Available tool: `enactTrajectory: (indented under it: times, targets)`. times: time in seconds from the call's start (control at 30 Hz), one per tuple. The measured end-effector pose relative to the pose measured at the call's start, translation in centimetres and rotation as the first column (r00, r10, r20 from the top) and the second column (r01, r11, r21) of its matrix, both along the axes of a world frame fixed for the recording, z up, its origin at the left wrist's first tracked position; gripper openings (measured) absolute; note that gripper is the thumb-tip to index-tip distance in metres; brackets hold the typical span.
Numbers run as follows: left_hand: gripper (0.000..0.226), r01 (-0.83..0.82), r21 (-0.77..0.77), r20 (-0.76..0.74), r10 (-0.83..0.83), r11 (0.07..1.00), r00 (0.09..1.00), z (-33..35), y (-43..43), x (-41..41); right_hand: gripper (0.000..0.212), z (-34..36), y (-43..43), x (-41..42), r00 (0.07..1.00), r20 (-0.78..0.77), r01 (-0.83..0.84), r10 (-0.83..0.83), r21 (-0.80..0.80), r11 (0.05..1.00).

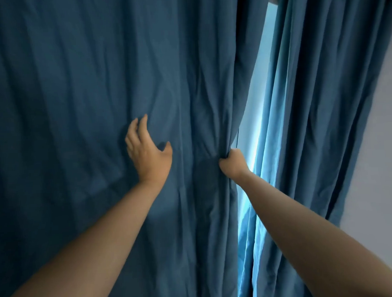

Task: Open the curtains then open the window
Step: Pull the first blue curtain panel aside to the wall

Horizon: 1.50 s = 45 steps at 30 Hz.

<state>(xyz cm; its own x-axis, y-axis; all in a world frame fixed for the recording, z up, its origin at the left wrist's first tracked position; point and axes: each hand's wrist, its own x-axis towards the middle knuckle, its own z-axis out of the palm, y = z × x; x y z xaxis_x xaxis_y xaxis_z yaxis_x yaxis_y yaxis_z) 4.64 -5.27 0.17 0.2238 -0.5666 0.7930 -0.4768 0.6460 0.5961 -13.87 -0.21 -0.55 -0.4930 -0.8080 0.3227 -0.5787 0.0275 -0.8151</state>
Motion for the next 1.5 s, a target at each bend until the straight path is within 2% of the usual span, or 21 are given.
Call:
enactTrajectory:
  times: [0.1,0.17,0.2,0.23,0.3,0.37,0.5,0.57,0.67,0.77,0.9,1.03,1.1,1.17,1.2,1.3,1.4,1.5]
  targets:
    - [0.086,0.057,0.131,-0.113,-0.042,0.990,0.993,0.4,-0.2,0.8,0.035,-0.1,0.2,0.1,0.997,0.070,-0.040,0.042,-0.037,0.999]
    - [0.081,0.241,0.234,-0.231,-0.187,0.942,0.955,0.8,-0.5,1.3,0.043,-0.1,0.3,0.5,0.995,0.061,-0.073,0.076,-0.042,0.996]
    - [0.072,0.333,0.284,-0.279,-0.255,0.899,0.926,0.9,-0.8,1.6,0.045,-0.1,0.4,0.9,0.994,0.051,-0.097,0.099,-0.043,0.994]
    - [0.058,0.386,0.317,-0.293,-0.298,0.866,0.908,0.9,-1.1,1.8,0.046,-0.1,0.5,1.2,0.991,0.049,-0.123,0.125,-0.044,0.991]
    - [0.030,0.386,0.327,-0.245,-0.317,0.863,0.916,0.9,-1.5,2.4,0.046,0.0,0.9,2.0,0.981,0.057,-0.184,0.186,-0.038,0.982]
    - [0.034,0.419,0.326,-0.230,-0.359,0.848,0.905,0.8,-1.9,2.8,0.045,0.0,1.1,2.8,0.964,0.086,-0.252,0.252,-0.010,0.968]
    - [0.020,0.564,0.388,-0.258,-0.501,0.729,0.826,1.2,-1.5,4.1,0.045,-0.5,1.0,4.9,0.903,0.195,-0.399,0.382,0.055,0.915]
    - [0.017,0.615,0.422,-0.265,-0.557,0.667,0.787,1.5,-1.0,5.1,0.051,-0.7,0.9,6.3,0.865,0.243,-0.457,0.438,0.024,0.889]
    - [0.014,0.670,0.460,-0.295,-0.611,0.583,0.734,2.1,0.0,6.1,0.053,-0.9,0.5,8.3,0.852,0.277,-0.448,0.445,-0.056,0.892]
    - [0.025,0.739,0.496,-0.340,-0.680,0.457,0.649,2.4,0.9,7.3,0.054,-1.1,-0.1,10.1,0.892,0.239,-0.374,0.383,-0.083,0.924]
    - [0.041,0.761,0.548,-0.389,-0.700,0.346,0.599,2.4,1.2,8.8,0.052,-1.2,-0.7,12.6,0.941,0.189,-0.266,0.280,-0.098,0.959]
    - [0.059,0.764,0.571,-0.421,-0.692,0.301,0.587,2.4,0.9,10.9,0.062,-1.1,-0.5,14.3,0.882,0.227,-0.409,0.412,-0.066,0.910]
    - [0.064,0.763,0.583,-0.413,-0.706,0.281,0.575,2.5,0.9,12.0,0.066,-1.1,-0.6,15.5,0.893,0.172,-0.421,0.417,-0.015,0.907]
    - [0.067,0.745,0.596,-0.357,-0.733,0.299,0.579,2.6,1.0,12.9,0.055,-1.1,-0.9,16.5,0.939,0.076,-0.337,0.335,0.011,0.941]
    - [0.067,0.727,0.597,-0.308,-0.740,0.338,0.597,2.6,1.0,13.3,0.046,-1.1,-1.1,16.9,0.959,0.023,-0.283,0.283,0.011,0.959]
    - [0.056,0.649,0.537,-0.132,-0.707,0.538,0.695,2.8,0.9,14.6,0.027,-1.1,-1.6,17.4,0.984,-0.034,-0.176,0.176,0.010,0.984]
    - [0.043,0.554,0.427,-0.034,-0.599,0.715,0.800,2.4,0.6,16.8,0.026,-1.0,-1.8,18.3,0.994,-0.054,-0.099,0.099,0.015,0.995]
    - [0.041,0.512,0.342,-0.072,-0.521,0.788,0.851,2.1,0.4,19.0,0.031,-0.6,-1.8,19.5,0.998,-0.011,-0.060,0.060,0.005,0.998]
